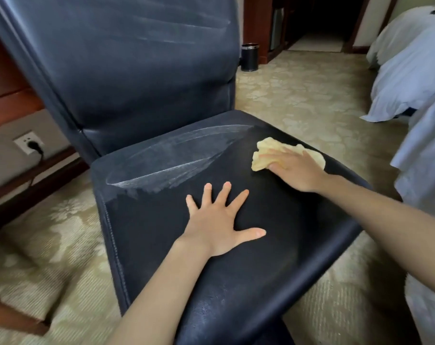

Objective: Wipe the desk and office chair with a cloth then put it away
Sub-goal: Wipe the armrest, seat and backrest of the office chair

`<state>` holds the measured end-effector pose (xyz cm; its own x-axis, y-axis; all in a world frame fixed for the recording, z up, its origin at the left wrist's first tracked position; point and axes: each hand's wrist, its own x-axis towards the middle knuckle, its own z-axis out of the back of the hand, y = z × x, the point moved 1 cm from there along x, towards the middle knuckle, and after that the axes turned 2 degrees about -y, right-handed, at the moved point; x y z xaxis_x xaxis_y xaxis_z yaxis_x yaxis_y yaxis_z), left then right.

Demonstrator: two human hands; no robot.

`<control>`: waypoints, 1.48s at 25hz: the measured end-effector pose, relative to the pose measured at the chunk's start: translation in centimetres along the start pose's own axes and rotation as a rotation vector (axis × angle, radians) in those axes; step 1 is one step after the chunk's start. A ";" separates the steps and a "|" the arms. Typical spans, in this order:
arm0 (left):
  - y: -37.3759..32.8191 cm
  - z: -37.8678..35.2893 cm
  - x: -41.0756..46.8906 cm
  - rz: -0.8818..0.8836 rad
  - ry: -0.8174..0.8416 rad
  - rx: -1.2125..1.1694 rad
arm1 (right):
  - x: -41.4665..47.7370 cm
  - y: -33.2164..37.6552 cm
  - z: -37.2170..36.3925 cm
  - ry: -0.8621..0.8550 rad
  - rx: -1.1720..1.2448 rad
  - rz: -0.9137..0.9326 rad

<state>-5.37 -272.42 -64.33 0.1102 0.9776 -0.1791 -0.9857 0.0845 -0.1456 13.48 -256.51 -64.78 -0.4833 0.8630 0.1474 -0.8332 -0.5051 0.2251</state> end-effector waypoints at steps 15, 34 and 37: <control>11.9 -1.0 -9.0 0.656 -0.615 -0.285 | 0.9 20.7 -5.5 0.182 -0.002 0.573; 11.9 -2.0 -8.7 0.714 -0.565 -0.528 | 8.5 20.6 -5.3 0.227 0.091 0.547; 11.9 -2.0 -8.7 0.707 -0.566 -0.521 | 10.4 25.1 -7.2 0.224 0.009 0.401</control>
<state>-17.77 -280.29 -66.49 -0.6789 0.7304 0.0757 -0.6106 -0.5042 -0.6107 -14.40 -260.14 -64.56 -0.8140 0.5808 0.0129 -0.5669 -0.7989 0.2011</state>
